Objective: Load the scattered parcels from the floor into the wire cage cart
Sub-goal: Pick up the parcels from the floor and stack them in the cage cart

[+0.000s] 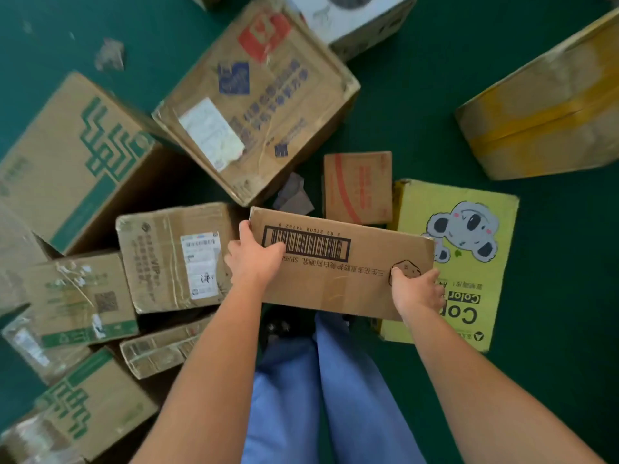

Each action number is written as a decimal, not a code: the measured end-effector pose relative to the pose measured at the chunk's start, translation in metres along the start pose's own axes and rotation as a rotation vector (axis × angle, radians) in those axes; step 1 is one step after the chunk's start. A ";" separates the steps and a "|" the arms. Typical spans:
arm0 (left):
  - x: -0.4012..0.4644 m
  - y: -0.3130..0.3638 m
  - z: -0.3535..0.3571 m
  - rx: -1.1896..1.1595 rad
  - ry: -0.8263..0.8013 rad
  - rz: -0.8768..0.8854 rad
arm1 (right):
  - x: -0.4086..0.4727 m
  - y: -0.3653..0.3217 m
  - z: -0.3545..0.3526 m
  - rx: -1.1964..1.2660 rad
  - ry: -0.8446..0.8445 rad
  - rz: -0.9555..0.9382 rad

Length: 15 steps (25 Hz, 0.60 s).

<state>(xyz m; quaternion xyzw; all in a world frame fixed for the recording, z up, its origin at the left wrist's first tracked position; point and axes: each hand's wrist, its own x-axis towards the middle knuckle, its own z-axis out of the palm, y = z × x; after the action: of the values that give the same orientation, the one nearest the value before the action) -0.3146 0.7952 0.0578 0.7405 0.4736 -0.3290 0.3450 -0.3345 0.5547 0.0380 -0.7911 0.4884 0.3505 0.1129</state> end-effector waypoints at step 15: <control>-0.309 0.116 -0.156 0.296 -0.165 0.375 | -0.225 0.111 -0.317 0.336 0.228 -0.027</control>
<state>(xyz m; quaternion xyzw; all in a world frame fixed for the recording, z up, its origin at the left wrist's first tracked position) -0.2857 0.7406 0.4177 0.8285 0.2450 -0.3845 0.3252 -0.3510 0.4903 0.4365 -0.8022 0.5390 0.1708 0.1917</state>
